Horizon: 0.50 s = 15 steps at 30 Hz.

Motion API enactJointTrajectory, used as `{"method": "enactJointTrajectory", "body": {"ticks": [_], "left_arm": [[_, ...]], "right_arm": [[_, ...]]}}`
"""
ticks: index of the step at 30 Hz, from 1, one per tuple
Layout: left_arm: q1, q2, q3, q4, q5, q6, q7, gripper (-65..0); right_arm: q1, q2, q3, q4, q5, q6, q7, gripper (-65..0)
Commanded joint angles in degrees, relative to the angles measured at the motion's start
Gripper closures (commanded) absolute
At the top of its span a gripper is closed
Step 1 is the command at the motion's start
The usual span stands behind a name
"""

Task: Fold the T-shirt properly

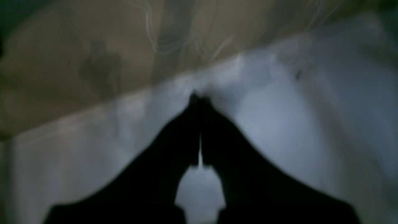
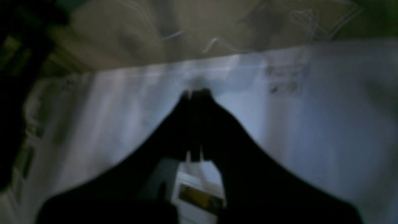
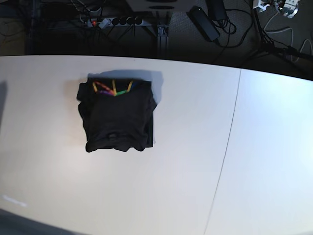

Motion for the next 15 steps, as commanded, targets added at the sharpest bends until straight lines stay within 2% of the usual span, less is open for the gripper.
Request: {"method": "enactJointTrajectory", "body": {"ticks": [1,6,7,10,15], "left_arm": [[-2.40,0.52,2.21,-2.75,0.98,0.00,0.92,0.0],[-13.27,9.62,11.32,-14.36,1.01,0.00,-1.11,0.0],[-14.88,11.30,11.91,-15.61,0.98,0.11,-2.14,0.0],[-18.71,15.58,12.00,-17.59,1.29,3.43,-4.57,0.0],[-22.49,20.83,11.91,-18.16,6.45,6.75,-7.39,0.0]], "right_arm": [[1.57,0.28,-0.44,-1.66,-0.81,-0.15,-0.59,0.0],[11.74,-3.19,-1.31,-6.71,-2.95,-0.37,0.96,0.0],[13.51,-3.78,-1.31,-6.78,-3.78,-0.35,1.66,0.0],[18.86,-4.79,-1.31,-6.78,-7.63,-1.07,3.82,0.0],[25.03,-5.57,-1.29,-6.78,-11.45,-2.16,6.34,0.0]]}}
